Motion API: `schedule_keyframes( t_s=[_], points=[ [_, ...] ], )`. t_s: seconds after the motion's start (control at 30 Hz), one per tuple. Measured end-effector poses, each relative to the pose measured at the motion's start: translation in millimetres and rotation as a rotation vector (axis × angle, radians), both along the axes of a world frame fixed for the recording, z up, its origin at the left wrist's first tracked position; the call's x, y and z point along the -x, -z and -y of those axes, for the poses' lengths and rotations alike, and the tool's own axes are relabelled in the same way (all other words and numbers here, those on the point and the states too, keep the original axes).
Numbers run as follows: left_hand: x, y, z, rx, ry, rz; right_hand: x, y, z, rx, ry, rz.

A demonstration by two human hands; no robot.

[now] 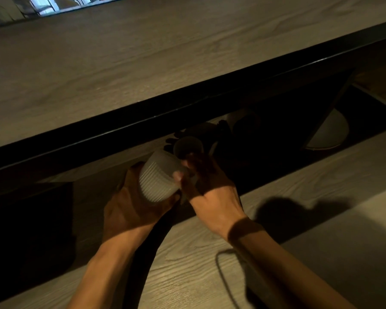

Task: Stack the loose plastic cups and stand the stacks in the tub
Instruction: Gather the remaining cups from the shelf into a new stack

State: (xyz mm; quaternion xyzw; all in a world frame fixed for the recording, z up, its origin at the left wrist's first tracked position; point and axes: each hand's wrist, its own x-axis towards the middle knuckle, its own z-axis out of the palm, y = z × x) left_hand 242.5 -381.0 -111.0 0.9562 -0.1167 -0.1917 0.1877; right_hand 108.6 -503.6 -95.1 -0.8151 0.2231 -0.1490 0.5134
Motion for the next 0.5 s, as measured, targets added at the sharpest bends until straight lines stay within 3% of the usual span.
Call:
schedule_keyframes(
  t_s=[0.1,0.17,0.23,0.33,0.5],
  points=[
    [-2.7,-2.6,-4.5,-0.138,-0.018,-0.188,-18.4,4.2,15.8,0.320,0.217,0.118],
    [3.8,-9.4,4.1,-0.176,-0.016,-0.070,-37.1,10.8,29.1,0.453,0.163,-0.004],
    [12.9,-10.0,1.8,-0.056,0.031,0.059,-51.6,13.5,37.7,0.480,0.043,-0.157],
    [19.4,-20.9,-9.6,-0.074,0.087,0.064,-63.2,17.1,46.7,0.593,-0.030,-0.238],
    [12.3,-28.7,-3.1,-0.114,0.102,0.047,-63.5,22.9,50.8,0.473,0.105,-0.228]
  ],
)
